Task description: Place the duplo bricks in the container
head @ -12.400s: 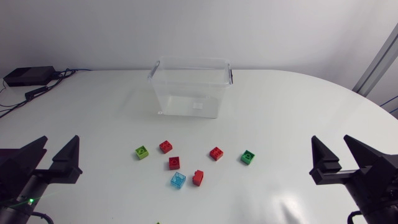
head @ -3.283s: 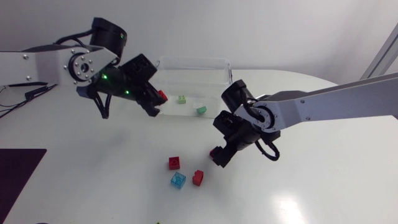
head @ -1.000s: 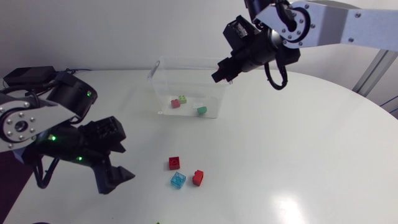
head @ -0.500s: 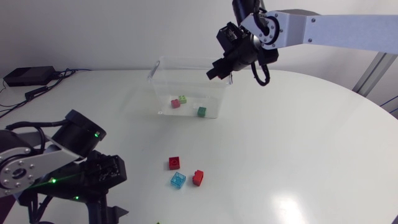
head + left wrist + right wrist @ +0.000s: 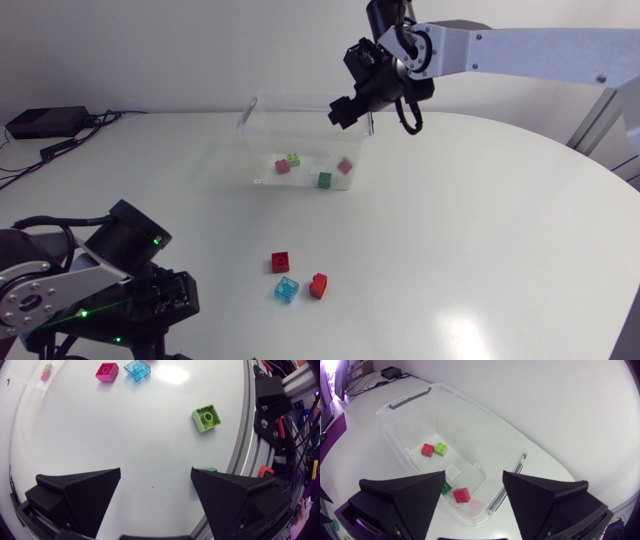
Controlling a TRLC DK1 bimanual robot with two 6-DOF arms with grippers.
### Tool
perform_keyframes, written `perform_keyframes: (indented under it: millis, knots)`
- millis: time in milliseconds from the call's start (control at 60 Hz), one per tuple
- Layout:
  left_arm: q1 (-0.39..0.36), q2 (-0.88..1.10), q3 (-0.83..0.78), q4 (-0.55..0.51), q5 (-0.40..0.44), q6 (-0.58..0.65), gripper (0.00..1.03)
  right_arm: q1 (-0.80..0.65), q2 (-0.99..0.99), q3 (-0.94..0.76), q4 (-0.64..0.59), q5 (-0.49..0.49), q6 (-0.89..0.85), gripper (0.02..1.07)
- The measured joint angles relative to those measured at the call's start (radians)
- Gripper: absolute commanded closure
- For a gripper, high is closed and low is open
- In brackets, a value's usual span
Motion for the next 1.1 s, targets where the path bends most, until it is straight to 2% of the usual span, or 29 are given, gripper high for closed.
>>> perform_keyframes:
  millis: [117,300,550,933,1100]
  knots:
    - [-0.02,-0.004,0.0,-0.035,-0.002,0.0,0.06,0.0,-0.036,-0.018,0.0,0.0,0.0,0.06]
    - [-0.127,0.003,0.0,-0.058,-0.01,0.0,0.06,0.007,-0.149,-0.113,0.001,0.0,0.0,0.06]
    - [-0.164,0.101,0.0,-0.062,-0.036,0.001,0.06,0.023,-0.199,-0.201,0.005,0.0,0.0,0.06]
    - [-0.167,0.23,0.011,0.001,-0.082,0.004,0.06,0.029,-0.252,-0.257,0.008,0.0,0.0,0.06]
    - [-0.089,0.272,0.049,0.032,-0.106,0.027,0.06,0.029,-0.259,-0.291,0.023,0.0,0.0,0.06]
